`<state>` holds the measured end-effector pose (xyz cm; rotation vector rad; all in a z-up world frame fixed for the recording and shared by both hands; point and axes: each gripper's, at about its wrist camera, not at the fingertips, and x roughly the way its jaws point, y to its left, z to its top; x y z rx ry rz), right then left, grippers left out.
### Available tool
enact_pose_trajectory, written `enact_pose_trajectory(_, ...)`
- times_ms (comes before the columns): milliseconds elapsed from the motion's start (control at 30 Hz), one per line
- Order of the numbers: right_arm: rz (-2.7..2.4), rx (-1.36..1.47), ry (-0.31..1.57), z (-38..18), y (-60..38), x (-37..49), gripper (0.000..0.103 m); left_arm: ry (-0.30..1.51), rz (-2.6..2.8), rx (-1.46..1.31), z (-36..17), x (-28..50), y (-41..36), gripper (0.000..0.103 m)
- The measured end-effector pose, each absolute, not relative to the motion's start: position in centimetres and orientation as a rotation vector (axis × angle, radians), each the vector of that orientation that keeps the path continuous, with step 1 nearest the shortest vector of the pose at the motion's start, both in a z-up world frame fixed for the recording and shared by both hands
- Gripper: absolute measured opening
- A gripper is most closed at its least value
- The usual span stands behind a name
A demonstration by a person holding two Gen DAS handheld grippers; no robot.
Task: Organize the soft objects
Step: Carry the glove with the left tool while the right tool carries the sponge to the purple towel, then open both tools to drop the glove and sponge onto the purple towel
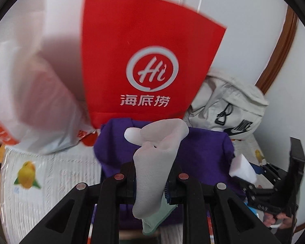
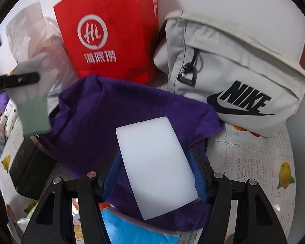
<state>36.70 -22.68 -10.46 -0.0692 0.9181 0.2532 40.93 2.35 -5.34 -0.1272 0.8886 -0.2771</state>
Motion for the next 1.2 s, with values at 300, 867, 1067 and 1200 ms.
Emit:
enact_pose_trajectory(300, 0.267, -0.066, 1.004, -12.9, -22.8, 38.1, 0.064, 1.016, -0.266, -0.11, -10.7, 46.5, 0.7, 0.018)
enact_pose_trajectory(867, 0.29, -0.133, 1.014, -13.3, -22.3, 39.1, 0.081, 1.014, -0.213, -0.032, -10.6, 47.1, -0.3, 0.071)
enact_pose_trajectory(1067, 0.281, -0.138, 0.947, -11.0, -22.2, 37.7, 0.085, 0.966, -0.182, 0.005, -7.9, 44.8, 0.8, 0.072)
enact_pose_trajectory(1200, 0.276, -0.114, 0.907, -9.1, -22.9, 35.9, 0.085, 0.91, -0.169, 0.021, -5.8, 41.9, 2.1, 0.072)
